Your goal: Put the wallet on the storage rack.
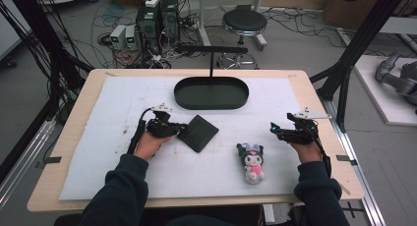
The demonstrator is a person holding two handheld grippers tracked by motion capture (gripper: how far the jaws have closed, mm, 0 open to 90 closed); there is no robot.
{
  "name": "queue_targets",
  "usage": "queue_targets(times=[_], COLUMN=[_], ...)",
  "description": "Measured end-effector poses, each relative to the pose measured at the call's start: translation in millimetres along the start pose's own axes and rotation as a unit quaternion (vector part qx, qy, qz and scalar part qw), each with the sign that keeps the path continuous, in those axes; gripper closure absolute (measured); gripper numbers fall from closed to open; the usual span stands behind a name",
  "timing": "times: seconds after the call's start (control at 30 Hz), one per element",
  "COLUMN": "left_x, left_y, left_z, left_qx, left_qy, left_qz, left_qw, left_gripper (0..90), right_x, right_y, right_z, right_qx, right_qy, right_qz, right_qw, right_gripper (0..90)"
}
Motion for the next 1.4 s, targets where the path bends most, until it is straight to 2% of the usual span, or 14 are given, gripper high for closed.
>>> queue_targets(times=[0.1, 0.17, 0.33, 0.43, 0.5, 0.53, 0.57, 0.63, 0.77, 0.87, 0.9, 1.0, 1.23, 1.4], left_x=[0.6, 2.7, 2.4, -0.8, -0.9, -0.9, 0.4, 4.3, 16.6, 23.2, 28.4, 35.6, 38.5, 36.2], left_y=[5.3, 9.7, 18.1, 23.9, 31.6, 31.6, 36.1, 39.0, 35.1, 32.1, 29.7, 26.4, 25.8, 26.5], left_z=[11.4, 19.3, 40.6, 60.1, 78.3, 78.3, 87.4, 92.0, 84.4, 78.1, 73.1, 67.1, 64.3, 65.9], left_qx=[0.023, 0.041, 0.073, 0.089, 0.101, 0.101, 0.098, 0.093, 0.071, 0.067, 0.068, 0.063, 0.064, 0.073], left_qy=[-0.019, -0.025, -0.011, 0.016, 0.046, 0.046, 0.065, 0.073, 0.07, 0.065, 0.052, 0.043, 0.043, 0.037], left_qz=[0.019, 0.018, 0.007, -0.006, -0.027, -0.027, -0.043, -0.056, -0.076, -0.083, -0.079, -0.082, -0.089, -0.078], left_qw=[0.9994, 0.9987, 0.9972, 0.9959, 0.9935, 0.9935, 0.9921, 0.9914, 0.9921, 0.9922, 0.9932, 0.9937, 0.993, 0.9936], left_gripper=[87.4, 87.5, 87.5, 87.6, 87.5, 87.5, 87.5, 87.5, 87.5, 87.5, 87.4, 87.4, 86.4, 80.1], right_x=[0.5, 0.6, 0.6, 0.6, 1.0, 1.0, 0.8, 0.9, 1.4, 1.0, 1.2, 1.1, 1.0, 1.3], right_y=[-0.4, -0.6, -1.3, -1.3, -1.4, -1.5, -1.4, -1.3, -1.4, -1.4, -1.3, -1.5, -1.4, -1.5], right_z=[0.2, 0.1, 0.9, 1.1, 1.2, 1.1, 1.2, 1.3, 1.3, 1.3, 1.4, 2.1, 1.7, 1.9], right_qx=[-0.001, -0.001, -0.004, -0.003, -0.003, -0.004, -0.004, -0.003, -0.003, -0.004, -0.003, -0.004, -0.003, -0.004], right_qy=[0.0, -0.001, -0.001, 0.0, -0.001, 0.0, 0.0, -0.001, -0.002, -0.001, -0.002, -0.001, -0.001, -0.001], right_qz=[0.001, 0.001, 0.0, -0.002, -0.002, -0.001, -0.002, -0.001, -0.003, -0.003, -0.002, -0.003, -0.002, -0.003], right_qw=[1.0, 1.0, 1.0, 1.0, 1.0, 1.0, 1.0, 1.0, 1.0, 1.0, 1.0, 1.0, 1.0, 1.0], right_gripper=[21.3, 21.3, 21.3, 21.3, 21.3, 21.3, 21.3, 21.3, 21.3, 21.3, 21.3, 21.3, 21.3, 21.3])
Point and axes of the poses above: each handheld gripper's, and its own axes: z roughly backward along the jaws, y roughly out of its top, x roughly to its right, the point moved 7 cm from there along -z, roughly forward along the jaws, and after that the axes turned 11 degrees about -y, right-handed, at the moved point
